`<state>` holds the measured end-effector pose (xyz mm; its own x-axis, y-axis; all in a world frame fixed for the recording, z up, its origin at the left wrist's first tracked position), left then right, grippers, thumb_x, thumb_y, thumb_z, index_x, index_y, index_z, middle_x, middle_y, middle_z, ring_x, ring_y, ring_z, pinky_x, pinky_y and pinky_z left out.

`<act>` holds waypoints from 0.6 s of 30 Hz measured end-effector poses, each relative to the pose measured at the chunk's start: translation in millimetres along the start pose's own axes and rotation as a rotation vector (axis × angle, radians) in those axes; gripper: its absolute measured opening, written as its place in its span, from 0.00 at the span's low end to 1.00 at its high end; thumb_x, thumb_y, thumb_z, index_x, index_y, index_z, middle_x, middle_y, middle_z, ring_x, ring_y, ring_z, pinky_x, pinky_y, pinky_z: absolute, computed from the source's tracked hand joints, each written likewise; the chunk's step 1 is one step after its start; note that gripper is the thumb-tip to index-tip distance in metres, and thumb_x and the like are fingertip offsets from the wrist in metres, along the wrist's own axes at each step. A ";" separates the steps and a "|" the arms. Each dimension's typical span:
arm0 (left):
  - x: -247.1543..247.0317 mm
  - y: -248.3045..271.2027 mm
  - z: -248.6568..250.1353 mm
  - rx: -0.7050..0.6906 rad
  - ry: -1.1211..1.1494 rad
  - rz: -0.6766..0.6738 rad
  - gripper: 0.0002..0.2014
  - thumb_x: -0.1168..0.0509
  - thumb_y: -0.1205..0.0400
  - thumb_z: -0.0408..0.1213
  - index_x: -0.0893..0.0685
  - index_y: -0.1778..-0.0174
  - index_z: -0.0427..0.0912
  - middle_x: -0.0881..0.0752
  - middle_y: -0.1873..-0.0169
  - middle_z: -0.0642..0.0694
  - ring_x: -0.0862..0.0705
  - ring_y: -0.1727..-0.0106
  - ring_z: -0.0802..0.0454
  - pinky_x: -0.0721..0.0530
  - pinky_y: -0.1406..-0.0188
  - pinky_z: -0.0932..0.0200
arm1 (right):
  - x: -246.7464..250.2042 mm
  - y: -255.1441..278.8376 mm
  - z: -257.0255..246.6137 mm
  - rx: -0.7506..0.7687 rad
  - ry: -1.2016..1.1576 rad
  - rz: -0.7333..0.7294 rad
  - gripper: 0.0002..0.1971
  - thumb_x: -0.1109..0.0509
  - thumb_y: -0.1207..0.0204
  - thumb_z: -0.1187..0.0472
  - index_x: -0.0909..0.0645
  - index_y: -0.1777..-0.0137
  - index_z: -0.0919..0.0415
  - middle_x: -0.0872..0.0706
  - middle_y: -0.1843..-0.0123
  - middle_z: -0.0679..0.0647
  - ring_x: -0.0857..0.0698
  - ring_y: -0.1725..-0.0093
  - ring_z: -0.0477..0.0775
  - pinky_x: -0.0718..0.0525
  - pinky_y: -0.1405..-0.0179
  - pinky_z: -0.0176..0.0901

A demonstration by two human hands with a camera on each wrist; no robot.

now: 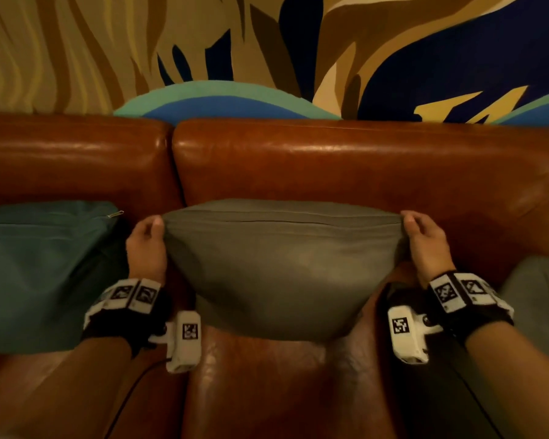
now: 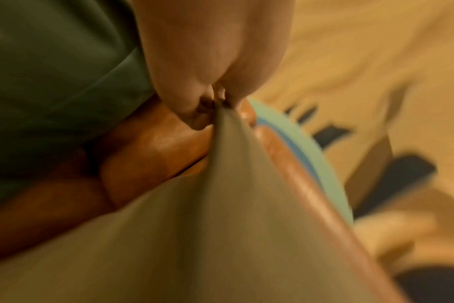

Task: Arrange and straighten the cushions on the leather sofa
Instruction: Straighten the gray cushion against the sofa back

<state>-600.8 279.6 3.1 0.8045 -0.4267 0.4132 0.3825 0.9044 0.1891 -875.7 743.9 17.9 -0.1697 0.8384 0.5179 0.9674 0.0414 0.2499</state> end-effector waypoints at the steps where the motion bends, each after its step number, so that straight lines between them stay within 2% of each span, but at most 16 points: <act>1: -1.2 -4.9 -1.5 0.030 0.070 0.012 0.16 0.40 0.14 0.38 0.19 0.34 0.34 0.16 0.40 0.36 0.19 0.38 0.46 0.23 0.35 0.54 | -1.0 -4.9 7.1 -0.018 -0.058 0.013 0.15 0.39 0.13 0.58 0.19 0.31 0.60 0.18 0.37 0.57 0.20 0.35 0.58 0.24 0.34 0.52; 3: -8.0 -6.1 -13.3 0.082 0.038 -0.011 0.16 0.40 0.14 0.39 0.18 0.34 0.34 0.16 0.38 0.35 0.19 0.35 0.43 0.23 0.32 0.50 | -9.5 -7.6 29.5 -0.100 -0.093 -0.003 0.14 0.36 0.15 0.59 0.19 0.33 0.64 0.17 0.36 0.60 0.19 0.37 0.58 0.21 0.35 0.52; 5: -13.7 -2.8 -25.1 0.105 -0.044 -0.043 0.18 0.41 0.14 0.41 0.19 0.33 0.35 0.17 0.37 0.36 0.21 0.33 0.40 0.25 0.29 0.48 | -18.6 -8.6 50.0 -0.178 -0.040 -0.017 0.17 0.35 0.15 0.55 0.20 0.33 0.65 0.17 0.34 0.63 0.19 0.34 0.63 0.22 0.32 0.57; 6: -12.4 -1.2 -27.9 0.107 -0.079 -0.045 0.19 0.41 0.14 0.44 0.19 0.33 0.37 0.17 0.36 0.37 0.21 0.33 0.39 0.26 0.29 0.47 | -18.3 -8.2 52.8 -0.194 -0.024 -0.009 0.18 0.36 0.15 0.53 0.21 0.33 0.66 0.18 0.34 0.63 0.20 0.33 0.64 0.22 0.32 0.57; 8: -0.9 0.4 -25.5 0.087 -0.128 -0.048 0.25 0.44 0.18 0.56 0.19 0.33 0.44 0.17 0.36 0.38 0.20 0.34 0.37 0.24 0.30 0.40 | -4.2 -6.2 44.6 -0.184 -0.023 0.044 0.20 0.37 0.15 0.49 0.22 0.32 0.63 0.18 0.35 0.62 0.20 0.37 0.61 0.24 0.36 0.54; 10: 18.8 -2.3 -17.3 0.054 -0.154 -0.062 0.28 0.48 0.20 0.63 0.20 0.34 0.49 0.15 0.42 0.40 0.17 0.39 0.38 0.21 0.34 0.36 | 18.3 -2.5 22.2 -0.124 -0.028 0.102 0.22 0.38 0.16 0.44 0.24 0.32 0.59 0.17 0.34 0.62 0.20 0.41 0.58 0.24 0.36 0.56; 12: 37.0 11.4 5.3 -0.053 -0.187 -0.126 0.19 0.46 0.15 0.56 0.19 0.37 0.50 0.14 0.51 0.46 0.16 0.46 0.43 0.19 0.38 0.42 | 37.7 14.4 -13.8 -0.014 0.026 0.175 0.19 0.39 0.15 0.48 0.23 0.32 0.59 0.16 0.35 0.63 0.19 0.40 0.60 0.24 0.36 0.55; 13: 46.2 22.6 16.1 -0.122 -0.201 -0.172 0.14 0.45 0.13 0.50 0.19 0.41 0.50 0.15 0.55 0.48 0.15 0.51 0.46 0.19 0.41 0.45 | 38.2 28.2 -38.1 0.085 0.032 0.190 0.14 0.38 0.14 0.52 0.22 0.34 0.58 0.15 0.40 0.62 0.18 0.43 0.60 0.24 0.39 0.52; 14: 55.2 34.7 21.3 -0.174 -0.226 -0.223 0.11 0.44 0.13 0.45 0.18 0.46 0.49 0.14 0.58 0.49 0.16 0.56 0.49 0.18 0.46 0.50 | 30.6 45.6 -63.7 0.203 0.004 0.171 0.09 0.38 0.14 0.56 0.20 0.39 0.56 0.14 0.46 0.60 0.17 0.49 0.55 0.23 0.42 0.50; 15: 64.0 47.7 22.2 -0.207 -0.272 -0.280 0.10 0.44 0.12 0.42 0.17 0.51 0.48 0.14 0.61 0.49 0.16 0.59 0.50 0.19 0.51 0.56 | 15.2 68.8 -91.9 0.321 -0.044 0.115 0.06 0.37 0.14 0.60 0.19 0.46 0.51 0.14 0.54 0.56 0.17 0.56 0.48 0.21 0.46 0.49; 16: 73.2 56.3 12.5 -0.202 -0.341 -0.344 0.11 0.43 0.13 0.39 0.17 0.56 0.48 0.14 0.63 0.47 0.15 0.61 0.49 0.20 0.56 0.61 | -6.5 92.7 -113.1 0.407 -0.077 0.038 0.08 0.36 0.15 0.62 0.20 0.50 0.47 0.15 0.61 0.51 0.19 0.62 0.42 0.20 0.51 0.46; 18: 92.2 69.8 -20.2 -0.115 -0.463 -0.498 0.13 0.41 0.14 0.36 0.19 0.62 0.52 0.12 0.63 0.44 0.14 0.62 0.47 0.19 0.60 0.64 | -66.0 139.1 -138.2 0.482 -0.086 -0.182 0.12 0.36 0.15 0.64 0.22 0.54 0.43 0.17 0.70 0.45 0.21 0.69 0.38 0.22 0.61 0.37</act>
<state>-490.8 303.3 36.4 0.2531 -0.7215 0.6445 0.7228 0.5838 0.3697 -756.0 619.1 131.5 -0.3468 0.8351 0.4271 0.9037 0.4193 -0.0861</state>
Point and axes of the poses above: each hand's wrist, its own y-axis away from the middle knuckle, its own x-axis out of the back of the hand, z = x × y, the point moved 10 cm from there along -y, towards the middle knuckle
